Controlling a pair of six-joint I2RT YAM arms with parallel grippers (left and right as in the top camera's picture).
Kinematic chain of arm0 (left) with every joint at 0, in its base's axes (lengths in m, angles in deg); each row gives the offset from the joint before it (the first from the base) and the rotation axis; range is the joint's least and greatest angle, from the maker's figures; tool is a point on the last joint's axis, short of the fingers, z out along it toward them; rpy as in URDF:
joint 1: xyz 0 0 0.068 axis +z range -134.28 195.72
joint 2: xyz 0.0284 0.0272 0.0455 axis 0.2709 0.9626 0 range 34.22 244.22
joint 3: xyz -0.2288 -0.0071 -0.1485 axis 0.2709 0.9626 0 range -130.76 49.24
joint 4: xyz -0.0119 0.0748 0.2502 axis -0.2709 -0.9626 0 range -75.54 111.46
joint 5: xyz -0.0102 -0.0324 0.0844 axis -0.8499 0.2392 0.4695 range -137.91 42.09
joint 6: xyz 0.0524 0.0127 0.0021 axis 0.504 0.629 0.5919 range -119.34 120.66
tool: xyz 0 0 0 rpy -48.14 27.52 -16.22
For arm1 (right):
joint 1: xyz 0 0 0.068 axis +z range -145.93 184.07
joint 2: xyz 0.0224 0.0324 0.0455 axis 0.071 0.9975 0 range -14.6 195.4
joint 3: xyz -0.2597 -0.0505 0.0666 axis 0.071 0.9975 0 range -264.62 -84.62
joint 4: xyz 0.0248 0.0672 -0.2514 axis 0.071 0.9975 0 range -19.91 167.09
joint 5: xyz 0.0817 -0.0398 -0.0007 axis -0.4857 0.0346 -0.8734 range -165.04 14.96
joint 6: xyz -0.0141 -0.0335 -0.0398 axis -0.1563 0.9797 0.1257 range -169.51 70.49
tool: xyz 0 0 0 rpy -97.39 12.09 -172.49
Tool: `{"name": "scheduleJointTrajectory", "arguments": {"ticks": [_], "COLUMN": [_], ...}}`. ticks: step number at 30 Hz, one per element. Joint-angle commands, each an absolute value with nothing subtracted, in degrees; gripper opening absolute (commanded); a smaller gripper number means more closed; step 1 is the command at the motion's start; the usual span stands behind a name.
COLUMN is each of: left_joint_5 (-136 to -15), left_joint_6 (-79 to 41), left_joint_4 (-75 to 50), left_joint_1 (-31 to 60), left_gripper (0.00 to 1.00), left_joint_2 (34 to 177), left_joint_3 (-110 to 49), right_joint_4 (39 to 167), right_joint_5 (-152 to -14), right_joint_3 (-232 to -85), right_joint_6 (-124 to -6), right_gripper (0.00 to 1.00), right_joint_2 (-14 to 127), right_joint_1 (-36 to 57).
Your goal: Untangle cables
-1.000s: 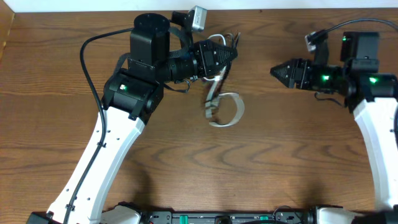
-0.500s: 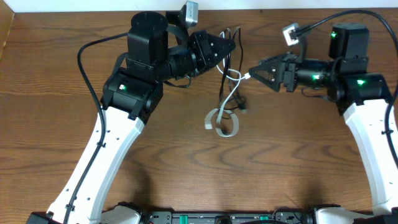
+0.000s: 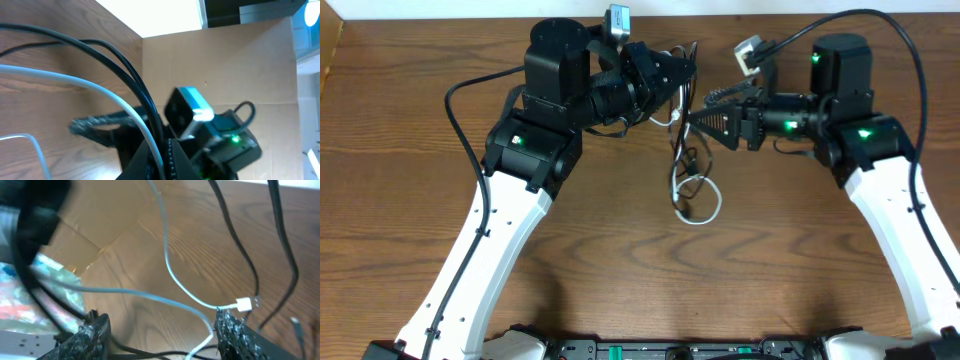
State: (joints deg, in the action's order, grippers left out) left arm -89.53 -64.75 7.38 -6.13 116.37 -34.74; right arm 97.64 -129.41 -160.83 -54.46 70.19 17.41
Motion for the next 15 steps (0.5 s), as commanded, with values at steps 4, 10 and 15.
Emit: {"name": "scheduleJointTrajectory", "arguments": {"ticks": [4,10,15], "left_joint_5": [-89.40,-89.16,-89.16], "left_joint_6": [-66.08,-63.46,-61.95], "left_joint_4": [7.84,7.81,7.79], "left_joint_1": [-5.86,-5.82,-5.82], "left_gripper": [0.07,0.07,0.08], "left_joint_2": [116.19,116.19,116.19], "left_joint_3": [-35.97,-35.97,-35.97], "right_joint_4": [96.57,99.56,99.76], "right_joint_5": [-137.63,-139.00,-148.14], "right_joint_3": [-161.33,-161.33,-161.33], "right_joint_6": [-48.03,-47.25,-44.10], "right_gripper": [0.63,0.63,0.62], "right_joint_2": [72.31,72.09,72.09], "right_joint_1": [17.37,12.98,10.81]}}
